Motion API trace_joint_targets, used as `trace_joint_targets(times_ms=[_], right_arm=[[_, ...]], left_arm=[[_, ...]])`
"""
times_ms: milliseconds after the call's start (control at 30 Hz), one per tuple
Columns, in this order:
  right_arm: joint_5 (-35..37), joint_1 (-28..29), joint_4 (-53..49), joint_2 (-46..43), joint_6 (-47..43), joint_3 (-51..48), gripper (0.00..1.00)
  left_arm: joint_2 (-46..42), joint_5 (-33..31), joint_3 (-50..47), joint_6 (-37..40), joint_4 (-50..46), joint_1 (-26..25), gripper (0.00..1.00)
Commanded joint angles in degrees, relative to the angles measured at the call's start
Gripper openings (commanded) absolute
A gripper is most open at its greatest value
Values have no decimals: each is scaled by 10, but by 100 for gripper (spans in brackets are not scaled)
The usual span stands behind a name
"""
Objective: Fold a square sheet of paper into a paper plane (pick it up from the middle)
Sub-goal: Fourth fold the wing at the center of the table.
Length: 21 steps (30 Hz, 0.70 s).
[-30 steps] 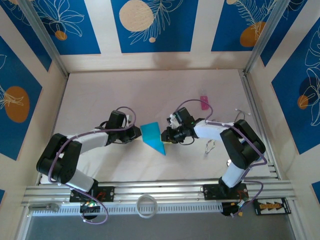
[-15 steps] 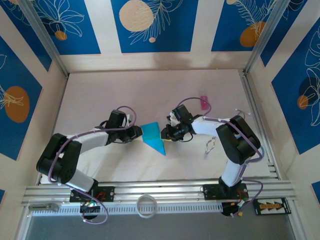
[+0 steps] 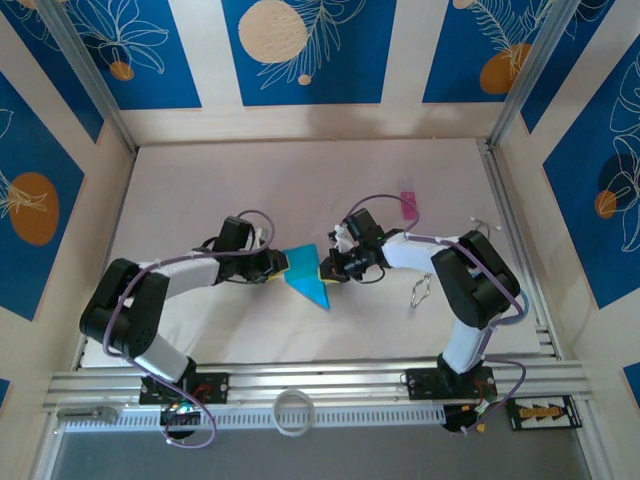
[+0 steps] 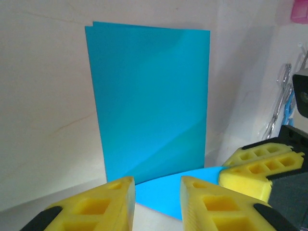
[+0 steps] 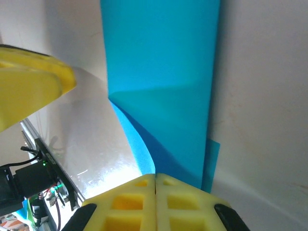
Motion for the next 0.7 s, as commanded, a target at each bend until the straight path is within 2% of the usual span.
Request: trace_joint_targets(times_ms=[0,233,667], right_arm=[[-36,-3,18,-26,-3,-8,5],[-58,-13,64,-44,13,-36,3],[-83,-26,120,-62,36,-72,2]], left_arm=[[17,43,23,8,-3,14,31],[31,40,36,-2,-15,22,37],[57,47,45,-13,-12,23,40]])
